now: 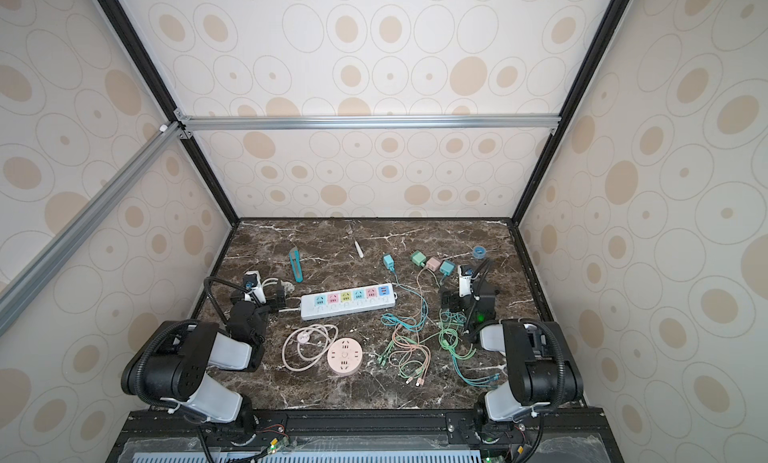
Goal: Insert the plug
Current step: 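Close the right gripper on the mint green charger brick while the left arm rises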
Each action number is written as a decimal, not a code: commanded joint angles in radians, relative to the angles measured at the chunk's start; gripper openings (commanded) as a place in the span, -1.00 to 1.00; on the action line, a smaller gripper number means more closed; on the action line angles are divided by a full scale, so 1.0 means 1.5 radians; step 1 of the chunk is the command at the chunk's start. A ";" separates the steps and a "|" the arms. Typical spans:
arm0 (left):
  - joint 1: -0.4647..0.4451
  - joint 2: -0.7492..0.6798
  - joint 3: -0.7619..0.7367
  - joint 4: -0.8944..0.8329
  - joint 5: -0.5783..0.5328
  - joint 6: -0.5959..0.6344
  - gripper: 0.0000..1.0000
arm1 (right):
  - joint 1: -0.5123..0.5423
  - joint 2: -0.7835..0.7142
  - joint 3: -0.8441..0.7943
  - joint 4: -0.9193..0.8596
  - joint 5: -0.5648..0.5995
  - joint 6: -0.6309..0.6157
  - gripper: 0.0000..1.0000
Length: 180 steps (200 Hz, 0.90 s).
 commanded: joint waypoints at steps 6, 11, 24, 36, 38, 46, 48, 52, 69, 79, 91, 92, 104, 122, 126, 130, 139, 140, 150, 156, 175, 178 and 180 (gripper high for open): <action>-0.010 -0.061 0.029 -0.060 -0.047 0.006 0.98 | -0.005 -0.063 0.030 -0.081 0.042 0.022 1.00; -0.017 -0.072 0.032 -0.075 -0.059 0.010 0.98 | -0.006 -0.072 0.032 -0.094 0.059 0.035 0.99; -0.033 -0.108 0.042 -0.115 -0.090 0.018 0.98 | -0.005 -0.099 0.051 -0.167 0.098 0.076 0.97; -0.045 -0.148 0.060 -0.175 -0.109 0.009 0.99 | -0.005 -0.124 0.081 -0.258 0.098 0.092 0.92; -0.046 -0.155 0.063 -0.185 -0.109 0.005 0.98 | -0.005 -0.127 0.087 -0.269 0.100 0.096 0.91; -0.050 -0.184 0.076 -0.230 -0.107 -0.010 0.98 | -0.004 -0.140 0.100 -0.304 0.109 0.115 0.87; -0.051 -0.190 0.080 -0.241 -0.106 -0.013 0.98 | -0.004 -0.144 0.101 -0.312 0.112 0.121 0.87; -0.054 -0.203 0.087 -0.260 -0.103 -0.021 0.98 | -0.004 -0.153 0.105 -0.323 0.117 0.131 0.86; -0.072 -0.252 0.105 -0.317 -0.089 -0.028 0.98 | -0.003 -0.183 0.125 -0.391 0.134 0.165 0.83; -0.084 -0.275 0.117 -0.354 -0.085 -0.028 0.98 | -0.004 -0.198 0.137 -0.428 0.146 0.183 0.82; -0.097 -0.293 0.143 -0.418 -0.089 -0.032 0.98 | -0.003 -0.205 0.158 -0.485 0.160 0.208 0.79; -0.098 -0.295 0.146 -0.424 -0.090 -0.033 0.98 | -0.003 -0.206 0.159 -0.491 0.161 0.210 0.79; -0.110 -0.305 0.177 -0.497 -0.089 -0.040 0.98 | -0.003 -0.205 0.186 -0.555 0.163 0.235 0.75; -0.136 -0.315 0.216 -0.571 -0.079 -0.047 0.98 | -0.003 -0.206 0.207 -0.620 0.150 0.273 0.70; -0.144 -0.317 0.221 -0.580 -0.077 -0.046 0.98 | -0.003 -0.206 0.208 -0.629 0.145 0.281 0.69; -0.151 -0.319 0.226 -0.590 -0.077 -0.046 0.98 | -0.002 -0.206 0.209 -0.637 0.139 0.289 0.68; -0.165 -0.324 0.235 -0.610 -0.074 -0.045 0.98 | -0.003 -0.204 0.211 -0.654 0.125 0.306 0.64; -0.167 -0.324 0.237 -0.612 -0.073 -0.045 0.98 | -0.003 -0.204 0.211 -0.656 0.124 0.307 0.63; -0.178 -0.326 0.249 -0.636 -0.063 -0.048 0.98 | 0.000 -0.201 0.211 -0.669 0.111 0.320 0.59; -0.185 -0.328 0.256 -0.650 -0.058 -0.051 0.98 | 0.001 -0.199 0.211 -0.676 0.108 0.327 0.57; -0.199 -0.332 0.278 -0.684 -0.038 -0.058 0.98 | 0.005 -0.191 0.207 -0.682 0.096 0.340 0.52; -0.202 -0.333 0.281 -0.698 -0.034 -0.059 0.98 | 0.006 -0.190 0.208 -0.683 0.094 0.342 0.51; -0.204 -0.333 0.282 -0.704 -0.031 -0.058 0.98 | 0.007 -0.189 0.208 -0.683 0.092 0.343 0.51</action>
